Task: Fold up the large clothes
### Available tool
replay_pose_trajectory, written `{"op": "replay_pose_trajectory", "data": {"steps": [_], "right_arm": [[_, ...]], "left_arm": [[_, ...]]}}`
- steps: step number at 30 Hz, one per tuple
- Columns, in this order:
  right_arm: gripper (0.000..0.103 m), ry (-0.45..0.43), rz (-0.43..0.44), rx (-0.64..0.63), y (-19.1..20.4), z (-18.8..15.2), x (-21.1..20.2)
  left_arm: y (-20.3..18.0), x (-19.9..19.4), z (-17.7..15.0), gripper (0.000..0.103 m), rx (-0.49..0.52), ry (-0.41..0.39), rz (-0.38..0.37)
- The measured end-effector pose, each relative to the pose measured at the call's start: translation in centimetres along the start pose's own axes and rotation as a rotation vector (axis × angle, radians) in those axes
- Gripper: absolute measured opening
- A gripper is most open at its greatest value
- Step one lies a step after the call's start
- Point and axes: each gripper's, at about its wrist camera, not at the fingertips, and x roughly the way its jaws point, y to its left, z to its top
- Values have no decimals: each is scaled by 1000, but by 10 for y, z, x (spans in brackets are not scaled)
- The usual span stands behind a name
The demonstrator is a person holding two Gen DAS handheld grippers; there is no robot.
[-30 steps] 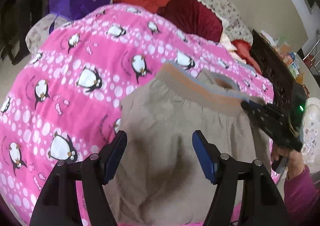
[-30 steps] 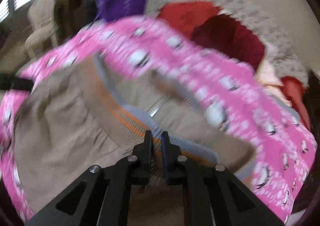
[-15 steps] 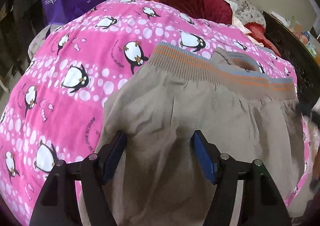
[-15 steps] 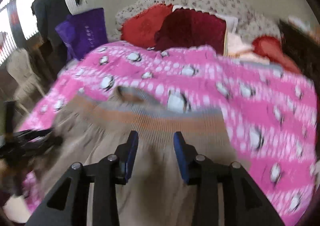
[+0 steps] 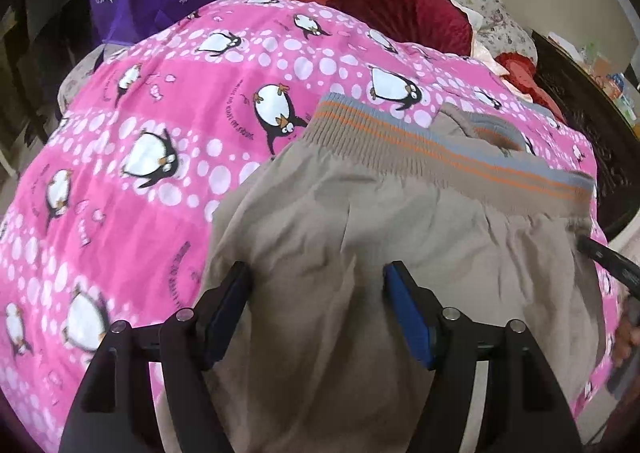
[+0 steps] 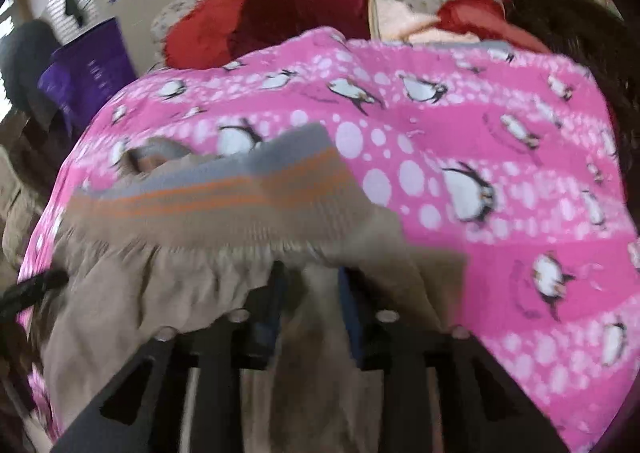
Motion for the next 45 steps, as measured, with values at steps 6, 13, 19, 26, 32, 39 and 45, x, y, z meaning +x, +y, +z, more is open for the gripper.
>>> {"op": "replay_pose_trajectory", "data": {"steps": [6,13,19,26,32,39,45], "right_arm": [[43,36,64,-78,8,-52,-64],[44,101,-54,-113,3,-105,-32],[46,-7,-19,-40,14,-94,-81],[46,12,131,-30,62,-87,-82],[46,58,119,-141,126,-88,-50],[48,118,82,-86,119,-96,1],[94,170,170,-169,132,-101,4]], "left_arm": [[0,-27,-23,58,28,-19,17],[2,-30,-37,58,21,-21,59],[2,-44,-48,58,19,-32,65],[5,-55,-55,58,19,-39,62],[23,-56,-62,58,-42,-27,38],[40,-40,-67,58,-84,15,52],[36,-38,-68,58,-69,6,58]]}}
